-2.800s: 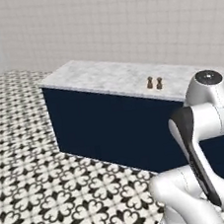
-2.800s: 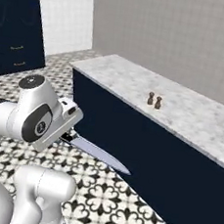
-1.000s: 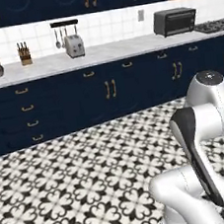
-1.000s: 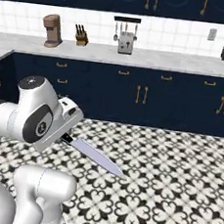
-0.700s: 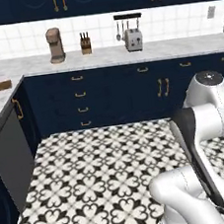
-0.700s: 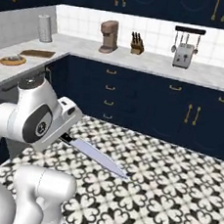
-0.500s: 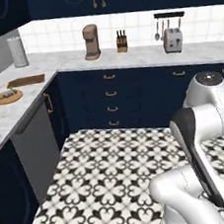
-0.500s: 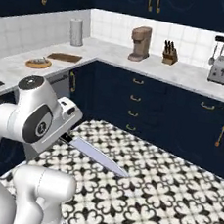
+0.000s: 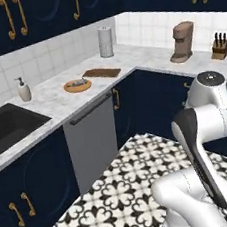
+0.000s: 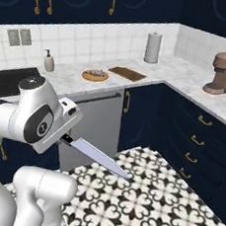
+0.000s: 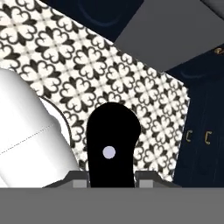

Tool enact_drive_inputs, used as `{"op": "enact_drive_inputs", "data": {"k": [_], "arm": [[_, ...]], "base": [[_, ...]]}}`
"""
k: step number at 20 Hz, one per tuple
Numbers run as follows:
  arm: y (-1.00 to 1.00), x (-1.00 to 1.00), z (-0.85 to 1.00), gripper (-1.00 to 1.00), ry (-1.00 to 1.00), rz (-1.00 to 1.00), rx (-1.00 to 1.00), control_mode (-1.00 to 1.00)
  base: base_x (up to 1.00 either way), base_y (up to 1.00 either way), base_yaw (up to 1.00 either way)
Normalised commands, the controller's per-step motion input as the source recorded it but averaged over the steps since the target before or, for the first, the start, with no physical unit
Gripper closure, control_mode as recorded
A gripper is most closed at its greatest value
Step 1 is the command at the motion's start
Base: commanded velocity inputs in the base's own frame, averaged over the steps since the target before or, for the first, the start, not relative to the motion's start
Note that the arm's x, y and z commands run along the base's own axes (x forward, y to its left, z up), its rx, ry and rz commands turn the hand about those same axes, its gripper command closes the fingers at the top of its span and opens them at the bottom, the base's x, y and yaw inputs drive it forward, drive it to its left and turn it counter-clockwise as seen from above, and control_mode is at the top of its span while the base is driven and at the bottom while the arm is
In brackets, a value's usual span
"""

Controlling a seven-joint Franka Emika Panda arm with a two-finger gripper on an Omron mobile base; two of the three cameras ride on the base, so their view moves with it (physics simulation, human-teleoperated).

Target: Pick up the knife from the drawer and place it on the cutting board. Then place the meat from the plate to the cutting board.

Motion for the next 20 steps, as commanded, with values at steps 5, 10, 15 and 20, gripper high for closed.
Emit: {"op": "enact_drive_inputs", "data": {"k": [5, 10, 15, 20], "arm": [[0.00, 0.00, 0.00, 1.00, 0.00, 0.00, 0.00, 1.00], [0.00, 0.00, 0.00, 1.00, 0.00, 0.00, 0.00, 1.00], [0.00, 0.00, 0.00, 1.00, 0.00, 0.00, 0.00, 1.00], [0.00, 0.00, 0.00, 1.00, 0.00, 0.00, 0.00, 1.00]], "base": [[0.65, -0.43, 0.75], [0.45, -0.64, 0.65], [0.23, -1.00, 0.45], [0.39, -0.99, 0.44]]}}
